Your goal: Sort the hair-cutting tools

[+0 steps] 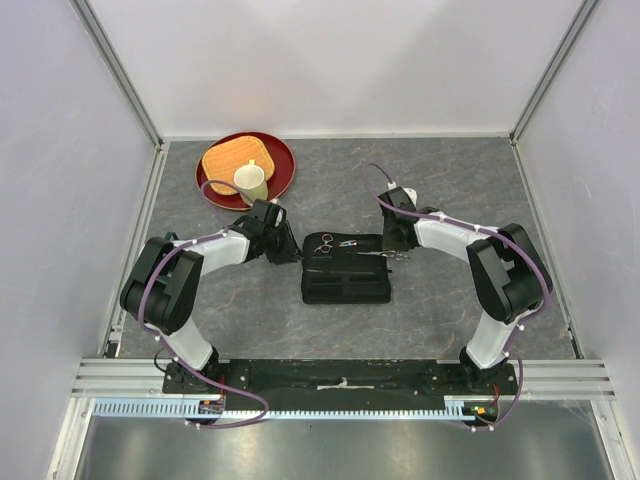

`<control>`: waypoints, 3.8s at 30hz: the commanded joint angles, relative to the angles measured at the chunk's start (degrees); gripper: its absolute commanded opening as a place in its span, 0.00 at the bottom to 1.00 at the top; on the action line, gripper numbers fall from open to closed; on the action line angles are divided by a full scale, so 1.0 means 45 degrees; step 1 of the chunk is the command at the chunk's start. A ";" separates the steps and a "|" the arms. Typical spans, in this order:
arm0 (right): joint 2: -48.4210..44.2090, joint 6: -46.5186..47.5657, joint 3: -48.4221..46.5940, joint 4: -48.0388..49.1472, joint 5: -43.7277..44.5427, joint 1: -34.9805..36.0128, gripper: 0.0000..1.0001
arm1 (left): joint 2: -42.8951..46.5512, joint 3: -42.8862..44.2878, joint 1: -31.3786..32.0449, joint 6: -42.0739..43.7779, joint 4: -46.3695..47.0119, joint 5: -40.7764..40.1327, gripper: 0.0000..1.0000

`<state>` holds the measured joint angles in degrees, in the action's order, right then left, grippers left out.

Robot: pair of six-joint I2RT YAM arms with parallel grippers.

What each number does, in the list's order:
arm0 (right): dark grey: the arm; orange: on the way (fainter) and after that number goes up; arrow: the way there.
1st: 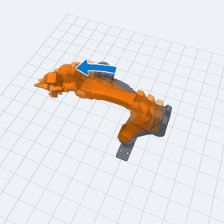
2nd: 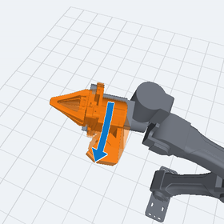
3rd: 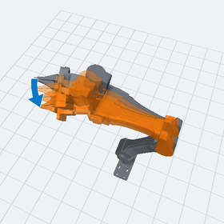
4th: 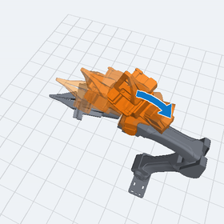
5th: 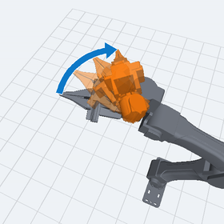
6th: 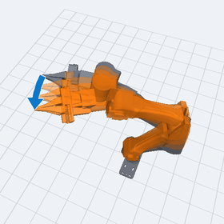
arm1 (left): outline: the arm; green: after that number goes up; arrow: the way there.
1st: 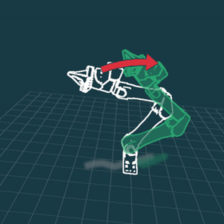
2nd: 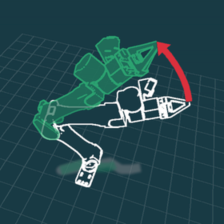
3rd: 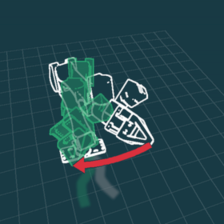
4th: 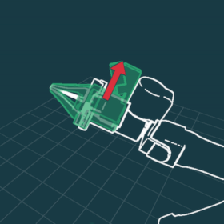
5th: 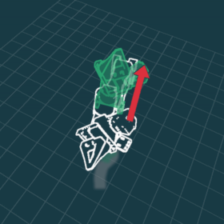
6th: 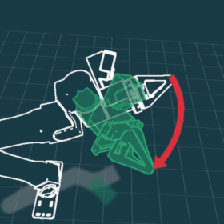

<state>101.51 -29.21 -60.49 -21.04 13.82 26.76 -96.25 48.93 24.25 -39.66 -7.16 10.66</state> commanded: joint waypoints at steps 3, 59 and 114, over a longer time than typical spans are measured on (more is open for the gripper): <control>0.0293 -0.0832 -0.0386 0.0299 0.0033 -0.0029 0.12 | 0.0060 0.0319 0.0060 0.0219 0.0282 -0.0063 0.34; -0.0840 -0.6182 0.1488 0.3385 0.0971 0.2333 0.00 | -0.0409 -0.0540 0.0841 -0.0952 0.1532 0.1382 0.30; -0.2342 -0.3667 -0.0837 -0.0306 0.5737 0.4503 0.68 | 0.0567 -0.0326 0.1134 -0.0894 0.0850 0.0114 0.58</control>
<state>97.62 -49.52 -63.64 -19.55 35.09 48.16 -96.55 46.89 28.80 -44.34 -0.19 14.63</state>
